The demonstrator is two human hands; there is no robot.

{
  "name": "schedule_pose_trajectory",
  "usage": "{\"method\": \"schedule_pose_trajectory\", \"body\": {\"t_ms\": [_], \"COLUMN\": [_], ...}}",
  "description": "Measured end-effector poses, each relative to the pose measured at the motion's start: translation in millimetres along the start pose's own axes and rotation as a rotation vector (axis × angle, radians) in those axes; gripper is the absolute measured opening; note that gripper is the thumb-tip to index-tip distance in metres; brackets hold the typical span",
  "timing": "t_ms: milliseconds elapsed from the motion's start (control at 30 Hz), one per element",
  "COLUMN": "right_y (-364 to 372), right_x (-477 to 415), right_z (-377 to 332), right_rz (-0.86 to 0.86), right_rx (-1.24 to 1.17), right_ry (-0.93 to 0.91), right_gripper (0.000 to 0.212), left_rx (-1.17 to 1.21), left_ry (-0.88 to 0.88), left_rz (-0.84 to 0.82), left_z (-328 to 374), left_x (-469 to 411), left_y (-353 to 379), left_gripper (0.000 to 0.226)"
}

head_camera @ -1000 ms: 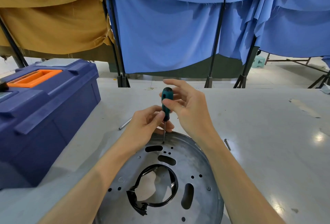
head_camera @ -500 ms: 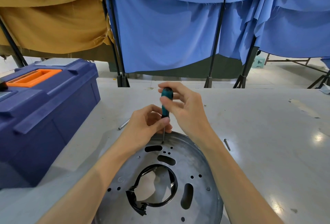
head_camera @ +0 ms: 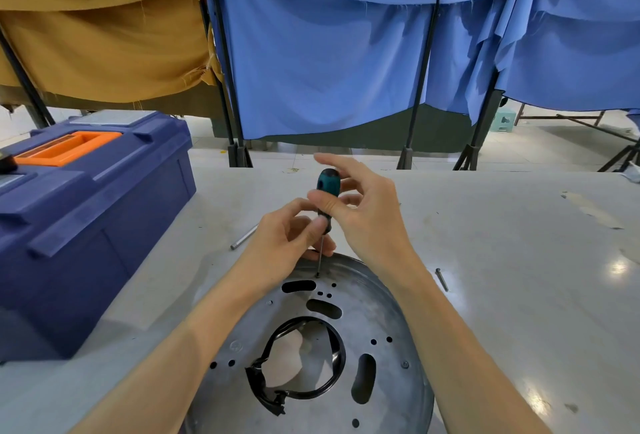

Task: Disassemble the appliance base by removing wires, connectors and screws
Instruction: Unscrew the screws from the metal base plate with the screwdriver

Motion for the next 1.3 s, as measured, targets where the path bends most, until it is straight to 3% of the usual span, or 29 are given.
{"method": "schedule_pose_trajectory", "body": {"t_ms": [167,233,300,433,533,667,767,900,1000,1100,1167,1300], "right_y": [0.0,3.1,3.4,-0.6,1.6,3.1,0.2,0.5,1.8,-1.0,-1.8,1.1], "right_x": [0.2,2.0,1.7,-0.5,0.9,1.6,0.4,1.3,1.8,-0.2,-0.4,1.8], "right_z": [-1.9,-1.2,-0.4,-0.9,-1.8,-1.3,-2.9,-2.5,-1.7,-1.9,-1.7,-2.4], "right_rz": [-0.041,-0.064,-0.05,-0.025,-0.052,-0.032,-0.021,-0.044,-0.016,0.002,-0.014,-0.034], "right_rx": [-0.062,0.012,0.045,-0.044,-0.047,0.034,-0.033,-0.057,0.011,-0.029,-0.074,-0.038], "right_ry": [-0.007,-0.029,-0.029,-0.001,-0.017,-0.031,-0.011,-0.004,-0.02,-0.014,-0.011,-0.02], "right_gripper": [0.032,0.029,0.032,0.04,0.032,0.035,0.039,0.027,0.032,0.038,0.036,0.027], "left_rx": [0.001,-0.004,-0.019,0.012,-0.011,-0.048,-0.017,-0.034,-0.059,-0.048,-0.045,-0.062], "left_ry": [-0.026,-0.028,-0.008,-0.002,-0.014,-0.013,-0.005,-0.015,-0.001,0.021,0.007,0.0], "left_rz": [0.023,0.031,0.019,0.01,0.029,0.036,0.039,0.059,0.064,0.035,0.03,0.042], "left_z": [-3.9,-2.7,-1.3,-0.3,-2.5,0.4,1.9,-1.2,0.4,2.0,1.6,0.0], "left_x": [-0.7,-0.8,-0.6,-0.1,-1.4,-0.9,0.5,-0.2,-0.8,0.6,0.8,-0.9], "left_y": [-0.8,-2.1,-1.8,0.9,-0.6,0.4,1.9,0.8,1.3,1.9,1.6,-0.4], "left_gripper": [0.014,0.034,0.039,0.02,0.012,0.036,0.026,0.013,0.023,0.015,0.022,0.013]}}
Point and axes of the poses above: each hand's wrist, its own x-axis away from the middle knuckle, its own y-axis out of the palm, z = x × y, the point moved 1 cm from there along -x, towards the middle knuckle, and after that the axes turned 2 degrees about y, right-handed, at the moved point
